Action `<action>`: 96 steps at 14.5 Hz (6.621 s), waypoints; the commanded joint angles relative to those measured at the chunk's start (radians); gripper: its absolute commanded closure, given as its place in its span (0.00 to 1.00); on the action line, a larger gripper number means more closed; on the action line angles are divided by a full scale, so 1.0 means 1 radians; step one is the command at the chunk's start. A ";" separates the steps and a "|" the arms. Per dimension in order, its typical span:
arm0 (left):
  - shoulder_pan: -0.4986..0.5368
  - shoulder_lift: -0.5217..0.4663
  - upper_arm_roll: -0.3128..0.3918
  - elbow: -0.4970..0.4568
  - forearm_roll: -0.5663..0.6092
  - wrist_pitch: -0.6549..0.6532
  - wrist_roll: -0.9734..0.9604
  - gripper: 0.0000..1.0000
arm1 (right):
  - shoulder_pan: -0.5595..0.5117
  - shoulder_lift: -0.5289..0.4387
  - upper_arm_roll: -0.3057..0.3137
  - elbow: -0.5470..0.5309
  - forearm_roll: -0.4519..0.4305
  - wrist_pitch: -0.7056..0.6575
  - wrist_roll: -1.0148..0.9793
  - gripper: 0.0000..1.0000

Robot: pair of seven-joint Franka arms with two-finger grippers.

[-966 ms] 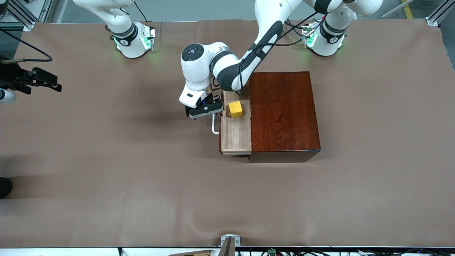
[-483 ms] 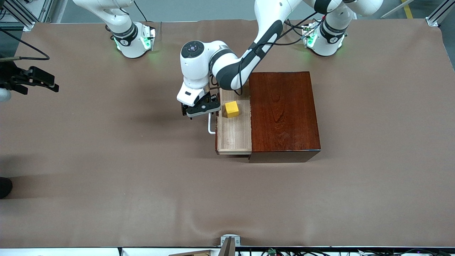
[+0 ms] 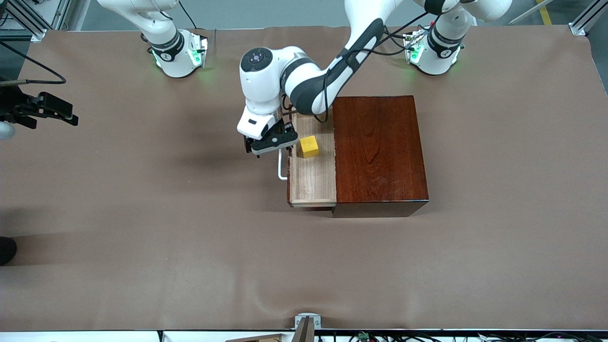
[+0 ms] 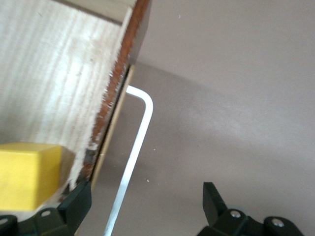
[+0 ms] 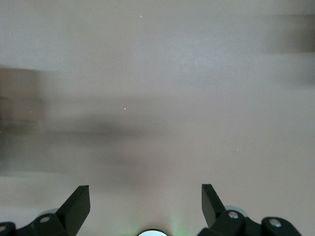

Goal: Open drawer, take yellow block, close drawer

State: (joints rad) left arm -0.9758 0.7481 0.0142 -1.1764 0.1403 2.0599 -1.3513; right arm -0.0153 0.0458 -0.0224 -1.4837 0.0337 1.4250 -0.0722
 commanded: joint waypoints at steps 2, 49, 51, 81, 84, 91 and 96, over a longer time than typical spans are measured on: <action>0.042 -0.143 -0.005 -0.014 0.012 -0.127 0.130 0.00 | -0.017 0.022 0.019 0.025 -0.005 -0.003 0.127 0.00; 0.972 -0.783 -0.104 -0.341 -0.125 -0.521 1.255 0.00 | 0.722 0.471 0.024 0.108 0.118 0.465 2.025 0.00; 0.974 -0.788 -0.108 -0.344 -0.126 -0.523 1.255 0.00 | 0.730 0.485 0.024 0.106 0.121 0.486 2.068 0.00; 0.973 -0.799 -0.114 -0.339 -0.091 -0.543 1.259 0.00 | 0.827 0.560 0.022 0.034 0.124 0.624 2.224 1.00; 0.970 -0.800 -0.114 -0.341 -0.091 -0.543 1.252 0.00 | 0.808 0.560 0.021 0.077 0.133 0.605 2.230 1.00; 0.970 -0.797 -0.138 -0.336 -0.099 -0.532 1.239 0.00 | 0.709 0.560 0.027 0.224 0.152 0.477 2.206 1.00; 0.962 -0.770 -0.172 -0.312 -0.128 -0.517 1.172 0.00 | 0.661 0.551 0.027 0.252 0.150 0.427 2.068 1.00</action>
State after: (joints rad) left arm -0.0128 -0.0305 -0.1394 -1.5009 0.0341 1.5311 -0.1367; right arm 0.6785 0.6068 -0.0097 -1.2389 0.1730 1.8699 2.0611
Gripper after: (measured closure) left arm 0.000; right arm 0.445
